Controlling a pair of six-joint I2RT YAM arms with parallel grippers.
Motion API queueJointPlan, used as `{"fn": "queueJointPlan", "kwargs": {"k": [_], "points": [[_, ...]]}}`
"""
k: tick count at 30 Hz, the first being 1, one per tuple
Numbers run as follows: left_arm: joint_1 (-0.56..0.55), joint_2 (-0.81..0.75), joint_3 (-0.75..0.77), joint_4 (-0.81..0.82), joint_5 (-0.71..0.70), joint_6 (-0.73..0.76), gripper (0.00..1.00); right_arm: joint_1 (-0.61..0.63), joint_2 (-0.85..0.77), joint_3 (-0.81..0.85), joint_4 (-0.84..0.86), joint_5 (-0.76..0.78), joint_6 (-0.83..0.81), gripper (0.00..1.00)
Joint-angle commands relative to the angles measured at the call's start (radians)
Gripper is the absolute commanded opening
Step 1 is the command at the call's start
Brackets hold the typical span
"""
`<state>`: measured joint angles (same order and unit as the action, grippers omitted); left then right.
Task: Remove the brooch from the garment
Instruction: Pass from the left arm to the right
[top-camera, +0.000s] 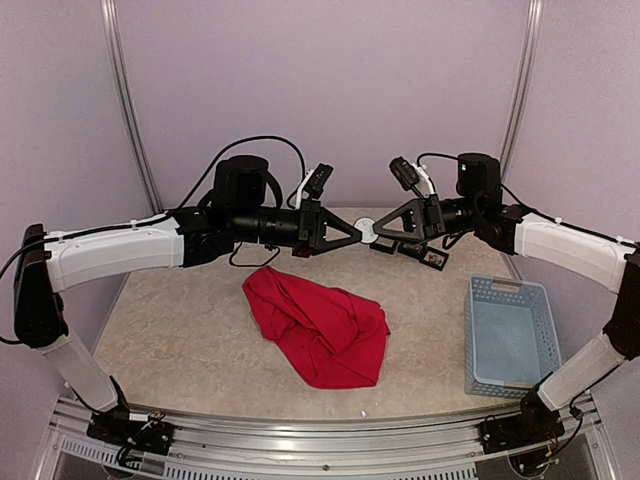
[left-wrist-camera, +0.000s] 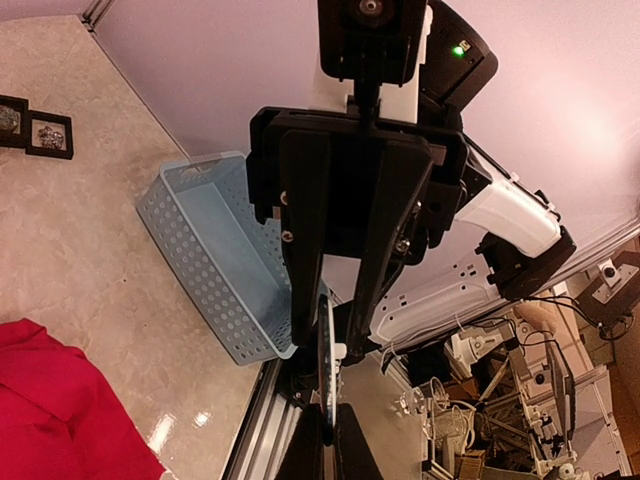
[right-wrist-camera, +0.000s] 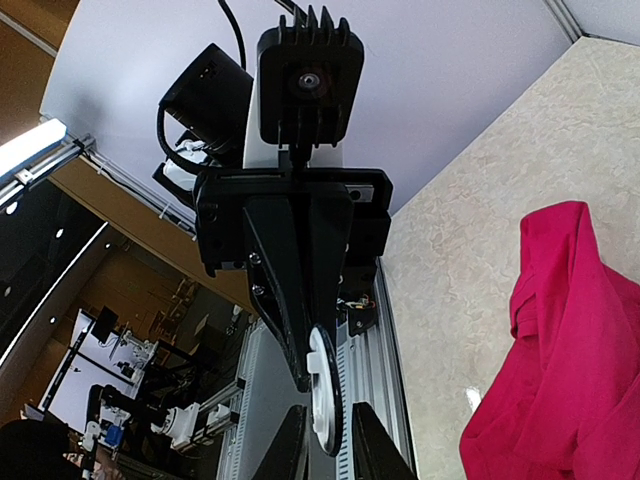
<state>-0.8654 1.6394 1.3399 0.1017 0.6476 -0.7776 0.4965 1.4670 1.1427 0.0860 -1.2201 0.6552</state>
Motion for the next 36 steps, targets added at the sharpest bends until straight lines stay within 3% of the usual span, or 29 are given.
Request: {"fn": "queueJointPlan", "kwargs": {"k": [1, 6, 12, 19, 24, 30, 33, 36], "points": [[-0.004, 0.017, 0.03, -0.019, 0.012, 0.017, 0.0, 0.014, 0.014, 0.005, 0.035, -0.021, 0.016, 0.13], [-0.004, 0.02, 0.031, -0.024, 0.005, 0.018, 0.0, 0.016, 0.009, 0.002, 0.049, -0.016, 0.022, 0.0], [-0.006, 0.007, 0.026, -0.058, -0.053, 0.037, 0.05, 0.017, -0.015, 0.002, 0.053, 0.021, 0.009, 0.0], [0.016, -0.082, -0.076, -0.079, -0.223, 0.051, 0.48, 0.017, -0.062, 0.086, -0.224, 0.228, -0.237, 0.0], [0.069, -0.179, -0.13, -0.186, -0.345, 0.088, 0.53, 0.023, -0.073, 0.148, -0.421, 0.48, -0.38, 0.0], [0.191, -0.323, -0.258, -0.2, -0.442, 0.139, 0.76, 0.037, -0.009, 0.234, -0.563, 0.808, -0.453, 0.0], [0.237, -0.404, -0.327, -0.199, -0.544, 0.15, 0.98, 0.039, 0.05, 0.311, -0.635, 0.944, -0.498, 0.0], [0.287, -0.457, -0.382, -0.208, -0.618, 0.148, 0.99, 0.038, 0.132, 0.389, -0.688, 1.046, -0.545, 0.0]]}}
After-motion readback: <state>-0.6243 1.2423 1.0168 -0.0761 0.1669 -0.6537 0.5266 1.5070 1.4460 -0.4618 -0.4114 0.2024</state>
